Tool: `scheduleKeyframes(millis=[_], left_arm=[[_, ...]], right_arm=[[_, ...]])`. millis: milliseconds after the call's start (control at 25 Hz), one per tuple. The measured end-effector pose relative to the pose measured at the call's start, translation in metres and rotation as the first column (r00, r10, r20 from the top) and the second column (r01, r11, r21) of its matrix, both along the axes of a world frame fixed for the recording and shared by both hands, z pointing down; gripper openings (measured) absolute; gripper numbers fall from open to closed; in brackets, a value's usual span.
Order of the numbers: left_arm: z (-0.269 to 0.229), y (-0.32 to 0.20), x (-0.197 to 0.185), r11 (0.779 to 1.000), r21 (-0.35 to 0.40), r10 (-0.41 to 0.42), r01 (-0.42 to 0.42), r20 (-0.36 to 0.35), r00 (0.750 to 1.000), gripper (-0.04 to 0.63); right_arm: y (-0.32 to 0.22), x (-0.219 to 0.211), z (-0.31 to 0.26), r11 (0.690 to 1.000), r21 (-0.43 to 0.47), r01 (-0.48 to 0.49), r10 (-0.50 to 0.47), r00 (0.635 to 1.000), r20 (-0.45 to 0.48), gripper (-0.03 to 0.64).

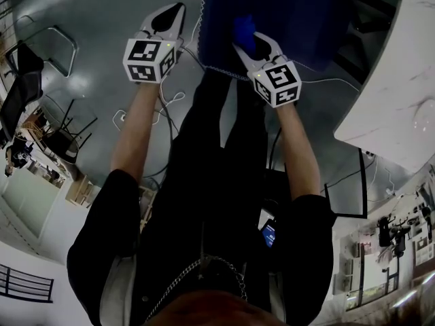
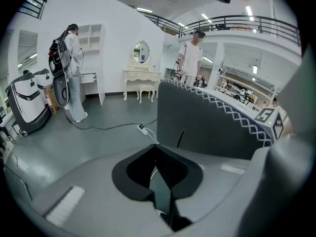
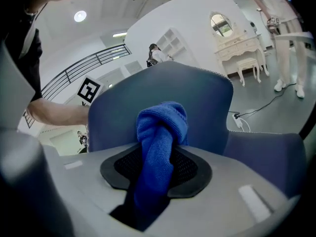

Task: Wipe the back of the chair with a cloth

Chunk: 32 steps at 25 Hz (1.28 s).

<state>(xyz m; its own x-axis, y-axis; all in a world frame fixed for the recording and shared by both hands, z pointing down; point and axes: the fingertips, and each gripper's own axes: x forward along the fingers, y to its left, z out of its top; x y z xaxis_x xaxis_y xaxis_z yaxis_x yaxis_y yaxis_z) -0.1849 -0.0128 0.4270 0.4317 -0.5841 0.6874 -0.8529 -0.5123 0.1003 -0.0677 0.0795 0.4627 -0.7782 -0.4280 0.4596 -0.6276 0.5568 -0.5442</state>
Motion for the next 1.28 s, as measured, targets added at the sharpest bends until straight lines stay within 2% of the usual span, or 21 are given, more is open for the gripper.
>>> scheduleKeyframes(millis=[520, 720, 1280], left_arm=[[0.008, 0.003, 0.003, 1.0, -0.014, 0.002, -0.002, 0.007, 1.0, 0.01], [0.013, 0.0, 0.004, 1.0, -0.022, 0.003, -0.003, 0.01, 1.0, 0.009], [0.021, -0.008, 0.005, 1.0, -0.028, 0.004, -0.004, 0.014, 1.0, 0.009]], right_arm=[[0.062, 0.005, -0.003, 0.992, -0.084, 0.094, -0.091, 0.995, 0.044, 0.15], [0.072, 0.007, -0.002, 0.992, -0.1, 0.083, -0.077, 0.995, 0.063, 0.147], [0.07, 0.005, 0.0, 0.984, -0.107, 0.144, -0.136, 0.987, 0.086, 0.149]])
